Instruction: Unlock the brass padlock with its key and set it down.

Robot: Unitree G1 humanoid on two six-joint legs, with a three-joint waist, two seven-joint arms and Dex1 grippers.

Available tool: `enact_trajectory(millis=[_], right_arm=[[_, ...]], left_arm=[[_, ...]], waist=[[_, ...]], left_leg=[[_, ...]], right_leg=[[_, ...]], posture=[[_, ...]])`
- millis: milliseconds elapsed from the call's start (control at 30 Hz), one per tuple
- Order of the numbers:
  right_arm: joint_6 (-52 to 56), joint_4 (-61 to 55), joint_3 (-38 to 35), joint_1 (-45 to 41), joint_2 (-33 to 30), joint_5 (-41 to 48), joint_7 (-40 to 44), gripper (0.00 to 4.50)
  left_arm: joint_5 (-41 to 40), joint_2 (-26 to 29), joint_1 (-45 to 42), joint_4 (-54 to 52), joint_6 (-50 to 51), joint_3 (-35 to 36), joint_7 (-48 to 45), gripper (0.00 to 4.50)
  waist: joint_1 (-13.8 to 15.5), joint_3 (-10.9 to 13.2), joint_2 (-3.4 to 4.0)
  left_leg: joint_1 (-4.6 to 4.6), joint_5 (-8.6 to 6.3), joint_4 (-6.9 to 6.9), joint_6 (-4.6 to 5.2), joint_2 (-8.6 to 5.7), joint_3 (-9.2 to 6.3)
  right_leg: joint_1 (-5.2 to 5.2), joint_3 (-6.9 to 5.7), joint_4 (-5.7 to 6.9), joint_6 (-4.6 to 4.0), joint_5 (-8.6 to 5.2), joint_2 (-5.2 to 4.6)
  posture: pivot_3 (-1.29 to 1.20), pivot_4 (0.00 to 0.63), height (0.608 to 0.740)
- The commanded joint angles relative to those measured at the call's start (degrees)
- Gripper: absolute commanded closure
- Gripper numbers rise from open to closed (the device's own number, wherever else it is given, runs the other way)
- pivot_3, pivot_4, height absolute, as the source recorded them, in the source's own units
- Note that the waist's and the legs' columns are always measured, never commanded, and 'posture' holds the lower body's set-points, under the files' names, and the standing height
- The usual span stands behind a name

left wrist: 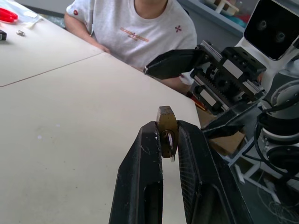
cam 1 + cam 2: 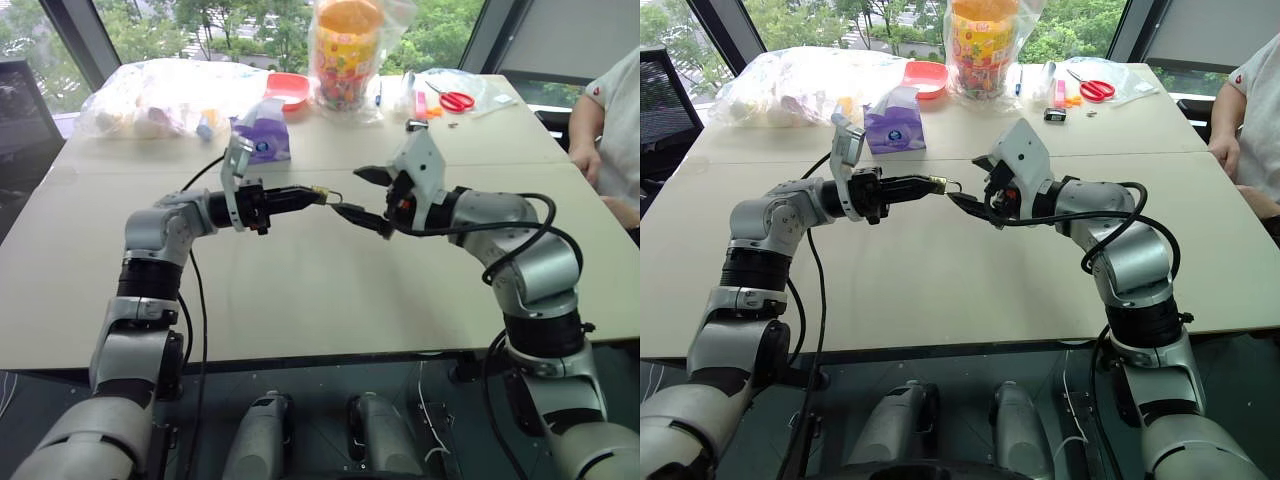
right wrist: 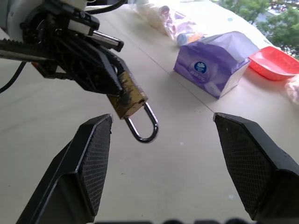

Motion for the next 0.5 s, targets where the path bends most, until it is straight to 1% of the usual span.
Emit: enact_trajectory(millis=[33,333,500], right_arm=[[-1.64,0.24,-1.84,-2.01,0.42,0.64,-2.01,0.90],[-5.06,5.59,-0.48,-2.41,0.56,-0.38,-4.67,0.90],[-6.43,7.69,1.20,-2.23,0.68,-1.30,-4.56,0.90]], left_arm=[[-1.26,0.21,-1.22,-1.07,-0.51,0.82,-0.48,4.50],[-2.14,0.39,-0.33,-3.00,0.41,0.56,-0.94,4.50],[-2.86,0.56,0.03,-4.28,1.33,0.58,-0.91,4.50]], waist=[[-0.05,0.00,0.00],[-0.06,0.00,0.00],[-0.09,0.00,0.00]], left_leg=[[0.00,0.00,0.00,0.00,0.00,0.00],[0.00,0.00,0.00,0.00,0.00,0.01],[0.00,0.00,-0.01,0.00,0.00,0.01]], right_leg=[[0.00,0.00,0.00,0.00,0.00,0.00],[0.00,0.00,0.00,0.00,0.00,0.00],[0.00,0.00,0.00,0.00,0.00,0.00]], posture=[[0.00,0.150,0.740],[0.00,0.150,0.740],[0.00,0.150,0.740]])
